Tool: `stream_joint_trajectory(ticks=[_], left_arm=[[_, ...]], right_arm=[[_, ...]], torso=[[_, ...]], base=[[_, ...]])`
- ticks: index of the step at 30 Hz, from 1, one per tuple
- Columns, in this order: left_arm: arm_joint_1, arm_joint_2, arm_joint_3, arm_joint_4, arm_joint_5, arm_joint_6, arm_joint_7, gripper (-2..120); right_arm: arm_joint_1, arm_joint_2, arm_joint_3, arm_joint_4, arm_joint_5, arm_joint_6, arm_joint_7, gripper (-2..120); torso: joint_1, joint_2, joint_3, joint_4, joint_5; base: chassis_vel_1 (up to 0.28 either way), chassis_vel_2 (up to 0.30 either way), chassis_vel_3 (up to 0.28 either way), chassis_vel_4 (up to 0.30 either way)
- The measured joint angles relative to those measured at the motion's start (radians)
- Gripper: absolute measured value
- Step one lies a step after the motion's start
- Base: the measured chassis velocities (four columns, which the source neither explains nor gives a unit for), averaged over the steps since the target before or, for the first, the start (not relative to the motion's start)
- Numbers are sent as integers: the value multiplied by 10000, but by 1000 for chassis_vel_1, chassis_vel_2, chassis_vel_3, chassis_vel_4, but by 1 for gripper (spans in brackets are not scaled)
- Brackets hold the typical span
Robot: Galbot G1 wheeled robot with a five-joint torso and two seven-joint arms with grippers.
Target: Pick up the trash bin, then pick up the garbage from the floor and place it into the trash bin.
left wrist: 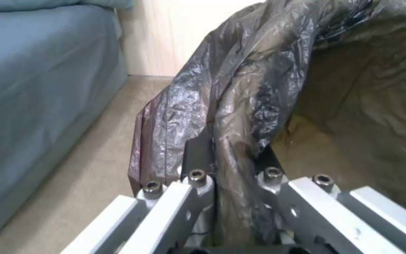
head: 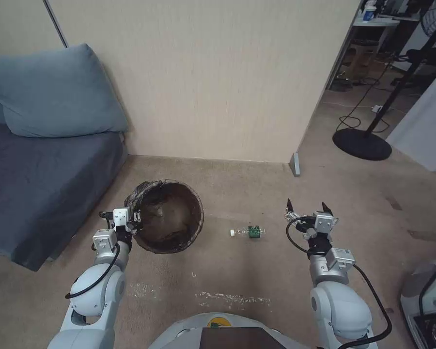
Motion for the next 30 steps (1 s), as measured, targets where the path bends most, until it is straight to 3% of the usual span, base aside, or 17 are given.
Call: stream_joint_trajectory(ticks=[9, 14, 18, 30], left_arm=[[42, 22, -27, -179, -3, 73, 6, 5], [51, 61, -75, -246, -12, 136, 6, 5], [49, 86, -113, -256, -31, 168, 6, 5], [-24, 201, -99, -154, -112, 265, -30, 4]], right_arm=[[437, -196, 227, -689, 139, -398, -773, 100], [846, -1160, 250, -1290, 461, -740, -1202, 100], [1422, -2077, 255, -1900, 1132, -1548, -1840, 100], [2640, -3689, -17, -3913, 1814, -2316, -3205, 100]], torso=[[-1, 0, -1, 1, 2], [-1, 0, -1, 0, 2], [-1, 0, 0, 2, 2], [-1, 0, 0, 2, 4]], base=[[-25, 23, 35, -26], [0, 0, 0, 0], [0, 0, 0, 0], [0, 0, 0, 0]])
